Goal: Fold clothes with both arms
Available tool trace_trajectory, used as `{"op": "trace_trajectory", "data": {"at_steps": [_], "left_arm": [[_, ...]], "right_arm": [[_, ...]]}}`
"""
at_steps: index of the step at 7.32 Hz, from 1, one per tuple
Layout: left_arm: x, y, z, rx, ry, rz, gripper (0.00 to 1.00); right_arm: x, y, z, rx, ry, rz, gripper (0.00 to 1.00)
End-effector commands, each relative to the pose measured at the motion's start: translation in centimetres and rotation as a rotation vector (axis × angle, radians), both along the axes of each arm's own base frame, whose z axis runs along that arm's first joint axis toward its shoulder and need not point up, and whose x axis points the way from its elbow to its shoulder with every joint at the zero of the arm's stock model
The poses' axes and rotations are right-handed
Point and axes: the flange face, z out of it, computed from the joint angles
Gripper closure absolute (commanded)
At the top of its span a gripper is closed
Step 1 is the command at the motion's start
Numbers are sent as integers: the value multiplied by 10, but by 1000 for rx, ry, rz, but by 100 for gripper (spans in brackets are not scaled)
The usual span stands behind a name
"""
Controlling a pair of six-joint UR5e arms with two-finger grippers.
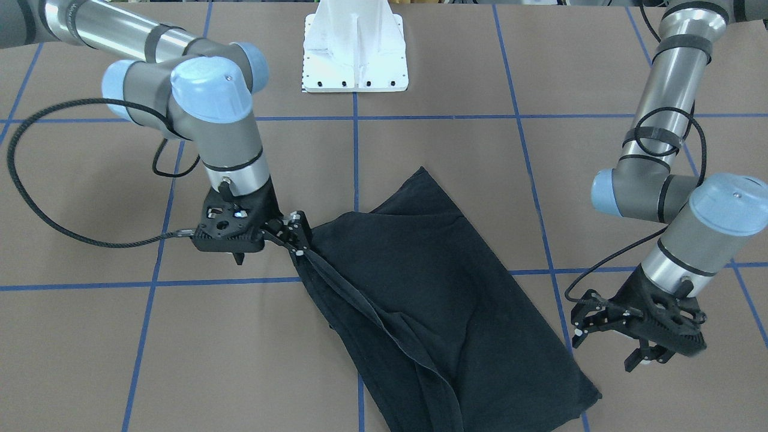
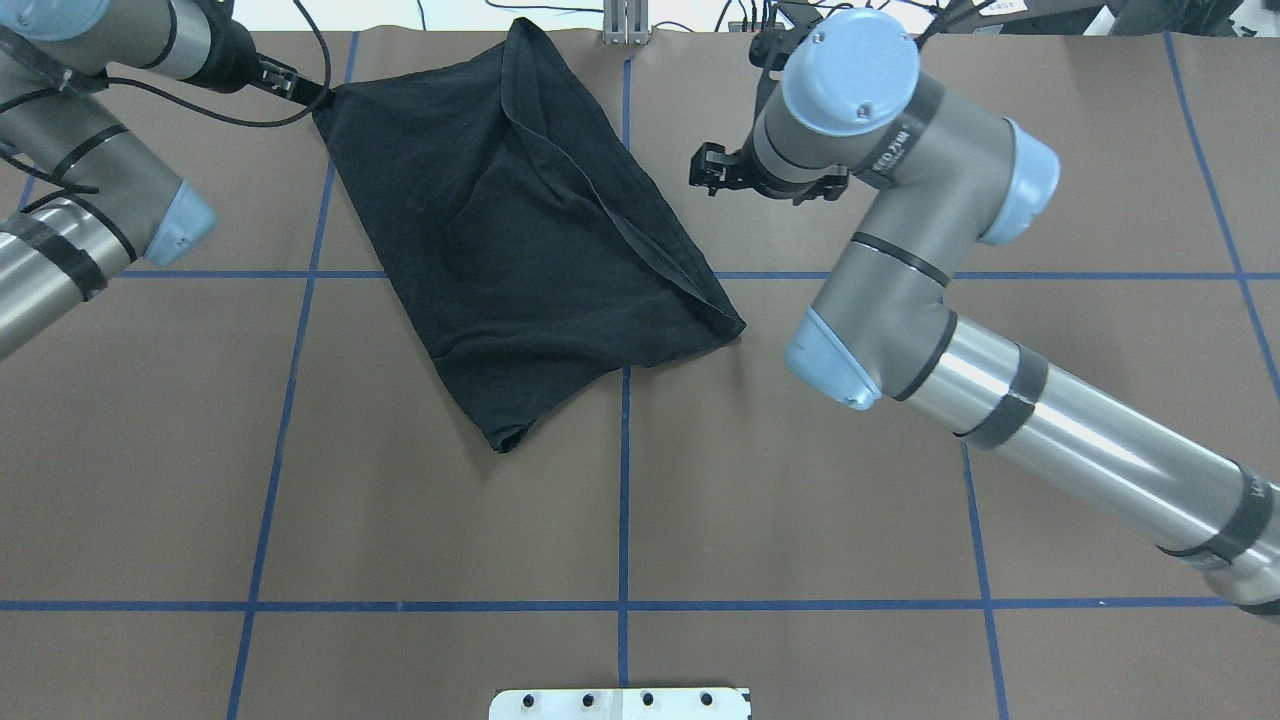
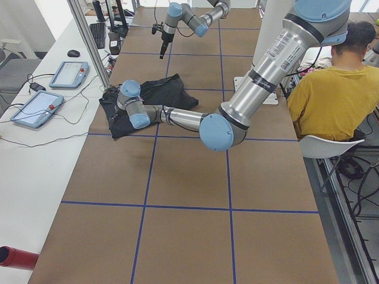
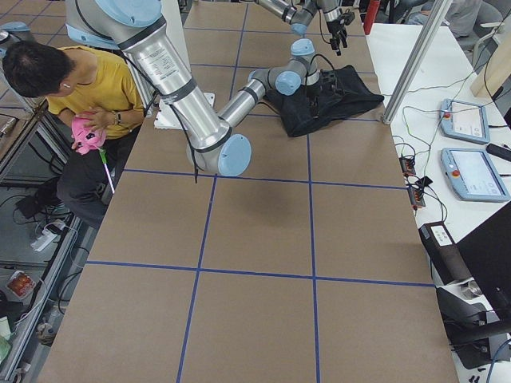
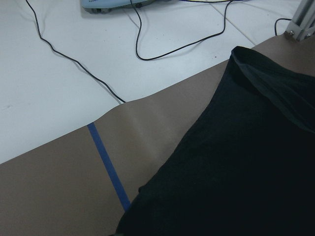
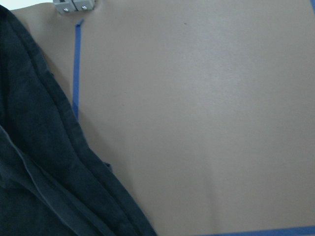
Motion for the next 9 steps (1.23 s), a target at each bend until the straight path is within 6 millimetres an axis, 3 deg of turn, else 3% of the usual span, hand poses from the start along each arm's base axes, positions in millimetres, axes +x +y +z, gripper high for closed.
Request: {"op": "trace_trajectory", "data": {"at_steps": [1,2,3,4,7,9], "left_arm": [[-17,35,21,-43,39,-22,0],[-19,45,18,-74,73,-44,0],[-21,51,19,-112,101,-65,0],[-22,52,18,-121,110,-71,0],[-23,56,29,-143,109,-78,0],[-24,59,35,-154,108,-83,0]], "right_arm": [[-70,-55,-21,-2,-103,56,0],[-93,-72,-22,23,-142,60,2],[-110,-82,-9,34,-180,65,4],[-120,-83,-2,28,-182,65,8],[-139,-68,28,-14,-124,43,12],[-137,-67,46,-16,-101,38,13]]}}
